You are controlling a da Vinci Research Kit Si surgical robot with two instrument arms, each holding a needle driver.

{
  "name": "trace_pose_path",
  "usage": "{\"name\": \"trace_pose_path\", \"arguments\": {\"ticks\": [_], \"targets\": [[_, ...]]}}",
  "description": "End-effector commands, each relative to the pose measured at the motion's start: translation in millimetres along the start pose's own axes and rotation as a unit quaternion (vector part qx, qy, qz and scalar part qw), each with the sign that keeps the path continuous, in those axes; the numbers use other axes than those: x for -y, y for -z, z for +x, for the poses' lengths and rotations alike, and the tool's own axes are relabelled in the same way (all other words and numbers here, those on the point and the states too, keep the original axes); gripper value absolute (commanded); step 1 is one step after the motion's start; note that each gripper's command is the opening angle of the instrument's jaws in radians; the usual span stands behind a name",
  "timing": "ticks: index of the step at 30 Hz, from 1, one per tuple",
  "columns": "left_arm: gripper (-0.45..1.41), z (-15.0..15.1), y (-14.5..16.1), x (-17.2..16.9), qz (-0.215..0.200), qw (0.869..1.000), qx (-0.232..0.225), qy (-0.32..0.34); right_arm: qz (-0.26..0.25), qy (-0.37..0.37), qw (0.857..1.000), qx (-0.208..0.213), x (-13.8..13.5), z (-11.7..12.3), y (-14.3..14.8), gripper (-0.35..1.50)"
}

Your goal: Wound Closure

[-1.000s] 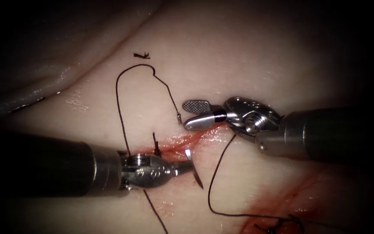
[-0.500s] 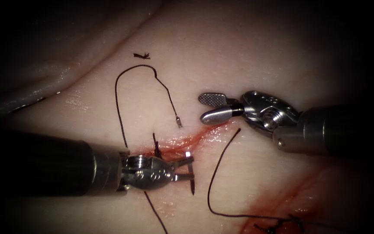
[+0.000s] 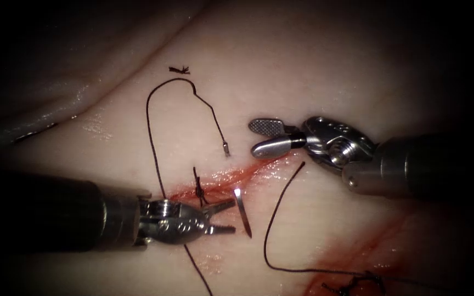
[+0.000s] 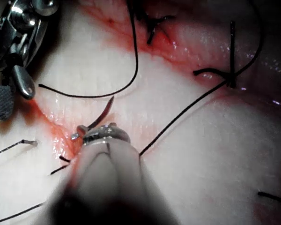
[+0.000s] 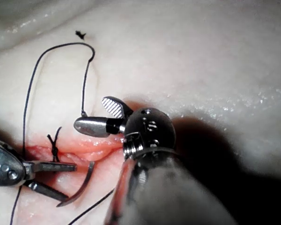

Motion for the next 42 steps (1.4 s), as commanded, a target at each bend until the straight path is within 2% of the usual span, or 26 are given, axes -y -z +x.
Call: {"name": "trace_pose_path", "arguments": {"ticks": [1, 4, 6, 13, 21, 27, 28, 29, 31, 41, 42], "targets": [[0.66, 0.0, -1.0, -0.5, 0.001, 1.0, 0.001, -0.001, 0.002, 0.0, 1.0, 0.001, -0.2, -0.7, -1.0, 1.28], [0.79, 0.3, -1.8, -0.5, 0.002, 1.0, 0.0, -0.006, 0.003, 0.001, 1.0, 0.001, -0.2, -0.8, -1.1, 1.28], [0.81, 0.3, -2.3, -0.5, 0.003, 1.0, 0.0, -0.013, 0.003, 0.001, 1.0, 0.001, -0.2, -0.8, -1.1, 1.27], [0.61, 0.2, -2.9, -0.2, 0.01, 1.0, -0.007, -0.027, 0.002, 0.003, 1.0, 0.001, -0.3, -1.1, -1.2, 1.22], [0.46, 0.5, -3.4, 1.1, 0.049, 0.997, -0.044, -0.035, 0.002, 0.007, 1.0, 0.001, -0.5, -1.7, -1.8, 1.2], [-0.05, 0.5, -3.1, 1.6, 0.075, 0.995, -0.052, -0.044, 0.004, 0.006, 1.0, 0.001, -0.5, -1.6, -1.6, 1.18], [-0.28, 0.7, -2.7, 1.6, 0.088, 0.993, -0.057, -0.044, 0.001, 0.006, 1.0, 0.0, -0.5, -1.5, -1.3, 1.16], [-0.28, 0.7, -2.7, 1.6, 0.088, 0.993, -0.057, -0.044, 0.001, 0.006, 1.0, 0.0, -0.5, -1.5, -1.3, 1.16], [-0.45, 1.0, -2.3, 1.4, 0.095, 0.993, -0.064, -0.042, -0.001, 0.005, 1.0, 0.0, -0.5, -1.3, -1.1, 1.16], [-0.45, 1.8, -1.8, 0.7, 0.097, 0.992, -0.061, -0.043, -0.006, 0.003, 1.0, -0.001, -0.6, -0.9, -0.5, 1.13], [-0.33, 1.8, -1.7, 0.8, 0.096, 0.993, -0.061, -0.043, -0.006, 0.003, 1.0, -0.001, -0.6, -0.9, -0.5, 1.13]]}}
